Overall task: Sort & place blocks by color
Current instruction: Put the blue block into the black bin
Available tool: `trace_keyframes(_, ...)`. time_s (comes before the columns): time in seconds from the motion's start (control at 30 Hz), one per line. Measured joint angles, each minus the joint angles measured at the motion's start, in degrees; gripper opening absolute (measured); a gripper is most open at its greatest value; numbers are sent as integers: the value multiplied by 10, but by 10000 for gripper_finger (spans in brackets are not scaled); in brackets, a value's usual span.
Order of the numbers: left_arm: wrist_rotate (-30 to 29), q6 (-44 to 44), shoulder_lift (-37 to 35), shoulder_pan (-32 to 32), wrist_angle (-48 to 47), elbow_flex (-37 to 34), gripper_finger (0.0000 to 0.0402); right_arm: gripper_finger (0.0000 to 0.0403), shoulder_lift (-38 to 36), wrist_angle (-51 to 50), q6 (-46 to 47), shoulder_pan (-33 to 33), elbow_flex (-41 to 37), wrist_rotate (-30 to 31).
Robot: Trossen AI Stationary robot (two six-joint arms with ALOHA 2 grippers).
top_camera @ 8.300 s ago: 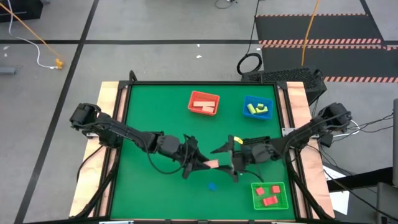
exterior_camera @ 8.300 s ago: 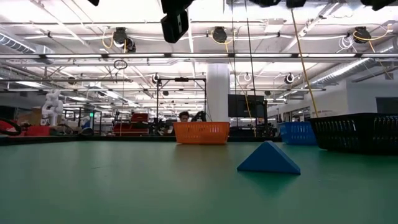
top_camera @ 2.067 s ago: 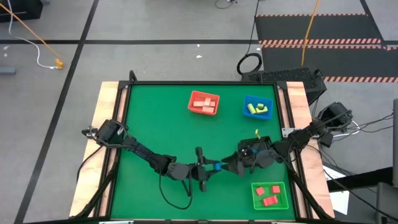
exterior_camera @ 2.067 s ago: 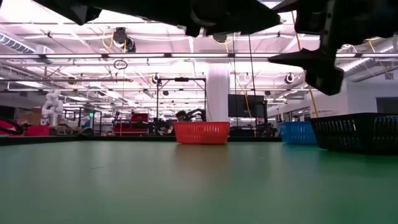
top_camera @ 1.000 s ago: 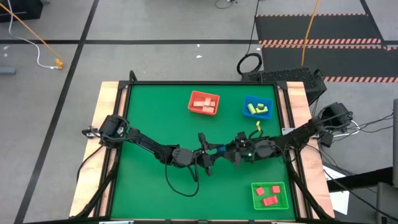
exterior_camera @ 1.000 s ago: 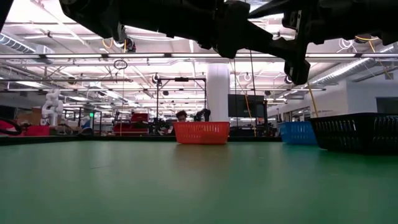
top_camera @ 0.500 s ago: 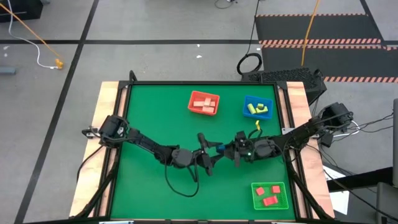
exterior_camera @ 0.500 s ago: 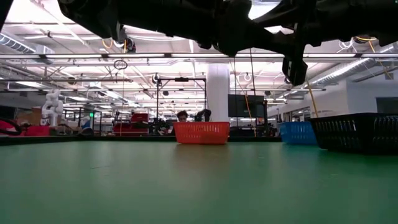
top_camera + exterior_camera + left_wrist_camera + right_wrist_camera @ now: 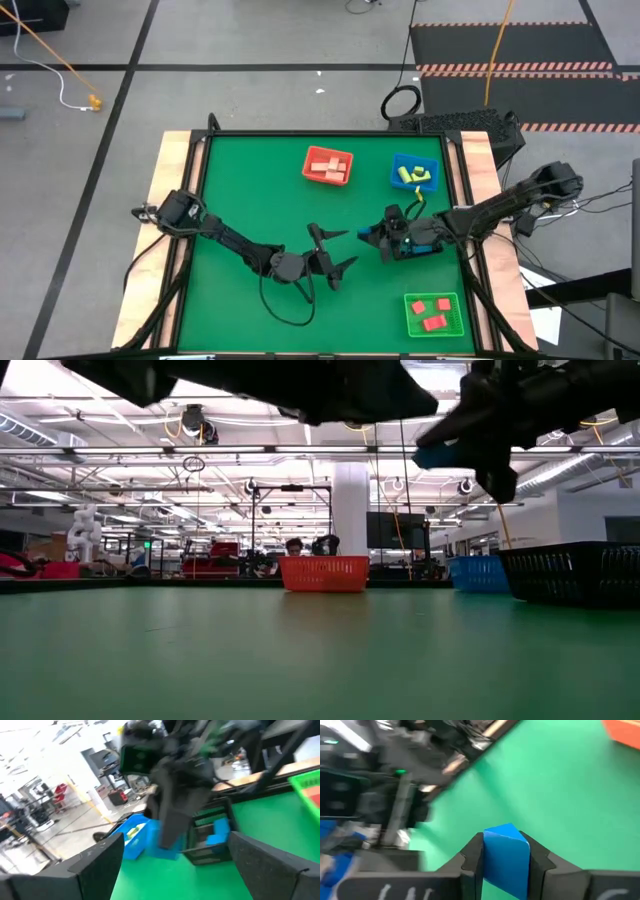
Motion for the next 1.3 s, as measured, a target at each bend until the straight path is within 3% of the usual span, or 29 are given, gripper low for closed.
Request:
trace_keyframes(0.23,0,-50,-60,-40,-51,0,345,68,-90,-182,4,-18,0,-6)
trace_keyframes(0.43,1,-191,-184,-55,-282,0,318,68,-146,-244,-27,-35,0,-47)
trace_keyframes(0.6,4,-285,-282,-55,-494,0,291,68,-179,-291,-110,-47,0,-83)
trace_keyframes(0.73,4,-328,-356,-55,-620,0,275,68,-198,-342,-144,-52,0,-93)
trace_keyframes(0.9,5,-442,-447,-55,-771,0,262,68,-210,-390,-166,-52,0,-126)
trace_keyframes(1.03,17,-501,-504,-55,-871,0,251,68,-212,-378,-213,-46,0,-181)
trace_keyframes(1.3,36,-562,-560,-62,-973,0,229,68,-211,-384,-232,-39,0,-178)
